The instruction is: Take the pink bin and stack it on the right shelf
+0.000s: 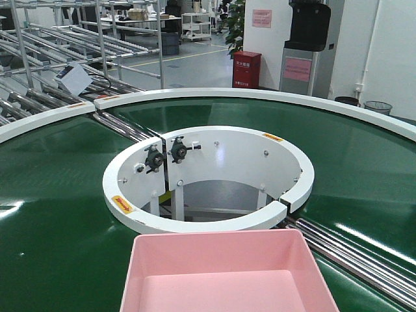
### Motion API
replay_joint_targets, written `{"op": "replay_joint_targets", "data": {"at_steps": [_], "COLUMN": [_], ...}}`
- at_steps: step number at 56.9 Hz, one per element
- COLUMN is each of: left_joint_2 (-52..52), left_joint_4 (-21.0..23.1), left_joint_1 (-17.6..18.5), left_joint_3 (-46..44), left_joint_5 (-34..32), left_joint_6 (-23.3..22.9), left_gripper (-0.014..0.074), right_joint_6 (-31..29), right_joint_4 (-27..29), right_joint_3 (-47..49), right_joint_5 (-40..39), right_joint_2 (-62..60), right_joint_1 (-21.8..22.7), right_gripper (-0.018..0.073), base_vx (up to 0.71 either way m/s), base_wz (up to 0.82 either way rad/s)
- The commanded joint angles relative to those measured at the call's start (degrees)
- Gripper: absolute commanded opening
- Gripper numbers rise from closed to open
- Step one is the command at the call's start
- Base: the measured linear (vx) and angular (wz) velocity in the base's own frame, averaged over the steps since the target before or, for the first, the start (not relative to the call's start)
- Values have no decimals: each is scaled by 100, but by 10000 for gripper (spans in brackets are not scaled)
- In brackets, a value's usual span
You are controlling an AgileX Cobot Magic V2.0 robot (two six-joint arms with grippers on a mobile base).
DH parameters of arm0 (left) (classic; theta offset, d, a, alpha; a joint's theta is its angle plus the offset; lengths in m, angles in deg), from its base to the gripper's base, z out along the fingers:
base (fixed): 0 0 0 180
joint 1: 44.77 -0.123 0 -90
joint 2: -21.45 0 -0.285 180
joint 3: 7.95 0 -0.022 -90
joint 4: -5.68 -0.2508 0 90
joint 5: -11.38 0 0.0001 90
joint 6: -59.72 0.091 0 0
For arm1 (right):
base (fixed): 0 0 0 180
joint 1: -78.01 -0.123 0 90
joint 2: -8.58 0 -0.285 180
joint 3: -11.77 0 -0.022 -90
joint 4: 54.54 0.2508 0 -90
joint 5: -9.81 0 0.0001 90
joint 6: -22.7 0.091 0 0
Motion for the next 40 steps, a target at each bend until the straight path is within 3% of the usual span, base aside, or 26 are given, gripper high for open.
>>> {"op": "replay_joint_targets", "data": {"at_steps": [1, 6, 12, 17, 25, 32, 40], "left_joint_2": [85, 85, 85, 85, -27, -543, -1313], "left_joint_4": [46, 46, 40, 29, -11, -11, -4], "left_joint_1": [10, 10, 10, 10, 10, 10, 10], "left_joint_3": [-12, -12, -130, -504, -1705, -2680, -3032], "left_joint_5": [-515, -745, -1528, -1831, -1420, -572, 117], "left_joint_6": [-131, -131, -126, -56, 600, 1191, 1238], "left_gripper": [-8, -8, -8, -6, -5, -5, -5], "right_joint_6": [-68, -68, -59, -33, 41, 72, 72], "right_joint_4": [-48, -48, -48, -1, 150, 138, 127], "right_joint_3": [-1, -1, 24, 437, 1718, 2710, 3027], "right_joint_5": [-673, -1116, -2050, -2034, -1201, -661, -663], "right_joint_2": [-25, -25, -25, 23, 515, 1236, 2063], "right_joint_1": [11, 11, 11, 11, 11, 11, 11], "right_gripper": [-12, -12, -12, -12, -12, -12, -10], "base_vx": [0, 0, 0, 0, 0, 0, 0], "base_wz": [0, 0, 0, 0, 0, 0, 0]}}
